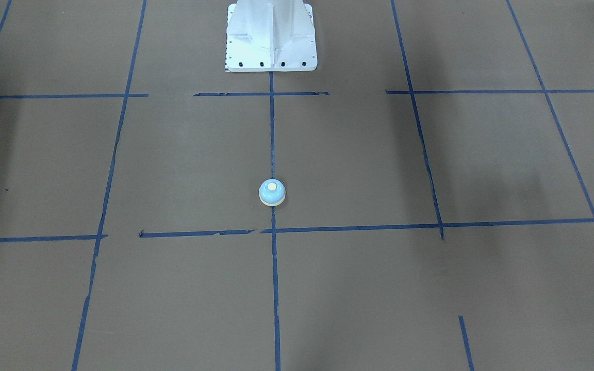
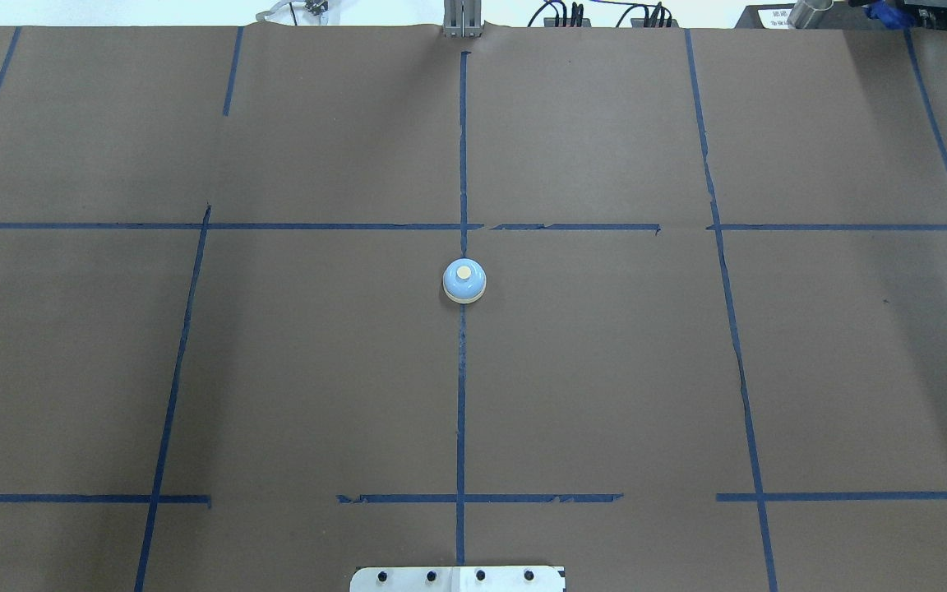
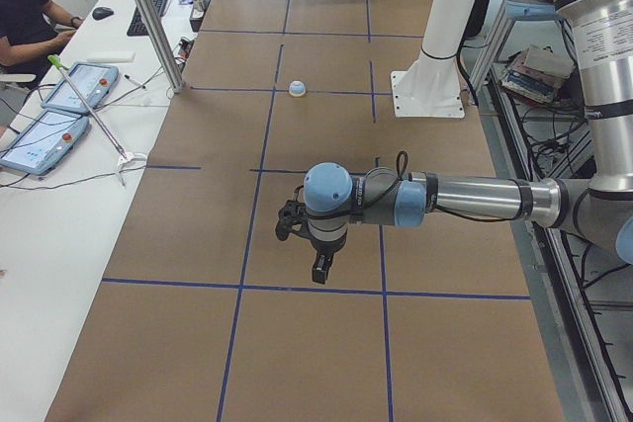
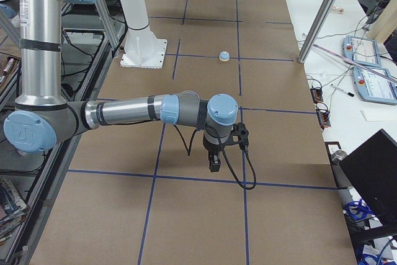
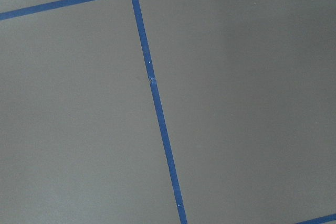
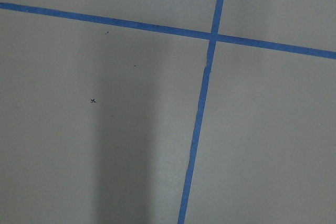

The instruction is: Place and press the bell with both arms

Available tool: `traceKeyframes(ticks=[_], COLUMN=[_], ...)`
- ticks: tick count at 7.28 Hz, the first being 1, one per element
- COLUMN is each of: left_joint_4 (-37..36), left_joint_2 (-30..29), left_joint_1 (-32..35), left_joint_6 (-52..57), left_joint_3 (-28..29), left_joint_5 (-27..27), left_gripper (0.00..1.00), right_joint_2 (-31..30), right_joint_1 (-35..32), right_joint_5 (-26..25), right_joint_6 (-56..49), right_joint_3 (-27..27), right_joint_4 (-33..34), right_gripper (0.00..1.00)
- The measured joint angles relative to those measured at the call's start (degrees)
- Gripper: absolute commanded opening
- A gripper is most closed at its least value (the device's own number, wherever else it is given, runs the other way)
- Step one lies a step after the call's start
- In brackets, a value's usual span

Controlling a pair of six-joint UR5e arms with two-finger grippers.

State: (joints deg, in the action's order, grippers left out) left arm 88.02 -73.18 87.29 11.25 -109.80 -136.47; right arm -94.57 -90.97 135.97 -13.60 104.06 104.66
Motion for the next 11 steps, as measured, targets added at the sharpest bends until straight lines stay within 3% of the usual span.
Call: traceKeyframes(ticks=[3, 11], left_joint_4=[-3.59, -3.4], left_joint_2=[-0.51, -0.54], left_joint_1=[0.01, 0.42], left_joint_6=[0.16, -0.03], left_joint_3=[-0.22, -0.33], left_joint_5=[0.16, 1.58], left_gripper=[1.0, 1.0], right_joint_2=[-0.02, -0.4], right_joint_1=[0.0, -0.06], right_joint_5=[0.19, -0.48], right_joint_6=[-0.33, -0.15], right_joint_3=[0.08, -0.16], right_joint_4=[-0.07, -0.02], right_gripper=[1.0, 1.0])
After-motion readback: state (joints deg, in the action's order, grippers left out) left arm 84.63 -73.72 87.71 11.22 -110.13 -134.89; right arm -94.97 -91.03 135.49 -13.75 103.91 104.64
